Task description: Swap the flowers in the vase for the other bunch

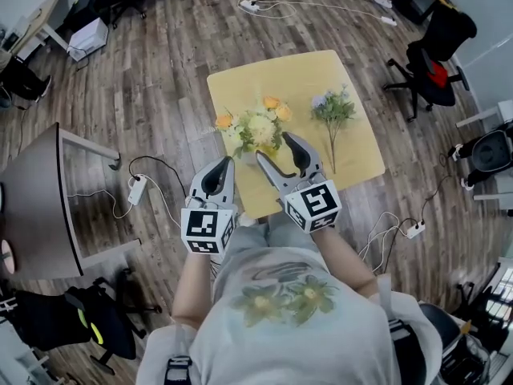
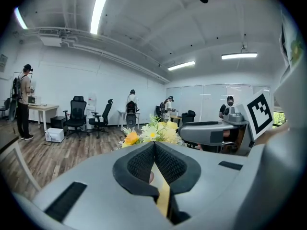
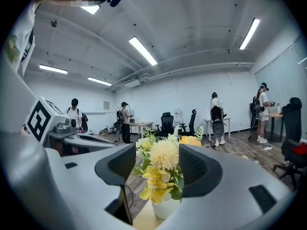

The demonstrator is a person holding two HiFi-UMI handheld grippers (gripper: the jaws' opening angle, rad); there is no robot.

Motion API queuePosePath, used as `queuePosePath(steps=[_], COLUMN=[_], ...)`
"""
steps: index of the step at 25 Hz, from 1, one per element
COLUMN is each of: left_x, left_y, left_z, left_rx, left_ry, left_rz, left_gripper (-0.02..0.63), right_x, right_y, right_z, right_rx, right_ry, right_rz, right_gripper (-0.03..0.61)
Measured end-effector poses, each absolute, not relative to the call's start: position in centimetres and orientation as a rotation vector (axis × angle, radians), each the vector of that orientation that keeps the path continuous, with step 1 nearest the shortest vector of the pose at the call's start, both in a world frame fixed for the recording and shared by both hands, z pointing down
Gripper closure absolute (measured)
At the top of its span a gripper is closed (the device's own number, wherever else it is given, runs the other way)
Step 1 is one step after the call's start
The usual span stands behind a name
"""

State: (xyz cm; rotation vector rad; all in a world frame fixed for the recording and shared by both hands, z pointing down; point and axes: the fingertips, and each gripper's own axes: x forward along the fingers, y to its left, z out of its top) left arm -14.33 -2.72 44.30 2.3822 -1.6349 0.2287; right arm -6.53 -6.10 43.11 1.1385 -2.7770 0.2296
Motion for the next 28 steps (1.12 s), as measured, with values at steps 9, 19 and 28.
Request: queuePosePath(steps=[9, 19, 28], left_x=[-15.2, -14.6, -15.1], left_y=[-4.4, -5.4, -5.7], left_z=[45.0, 45.8, 46.8], left_rx=[2.279, 2.236, 2.192], left_ry=[-1.72, -1.761, -1.772], left_rz=[0.24, 0.277, 0.314], left_gripper=[0.597, 0.596, 0.597], right_x=[-7.8, -9.4, -8.9], right_y=[-9.3, -11.3, -12.1], right_z=[45.4, 48.0, 48.6], right_rx=[1.055, 0.939, 0.934], right_ry=[-2.698, -2.626, -2.633], right_rz=[0.202, 0.146, 0.102], right_gripper=[0.321, 0.322, 0.445])
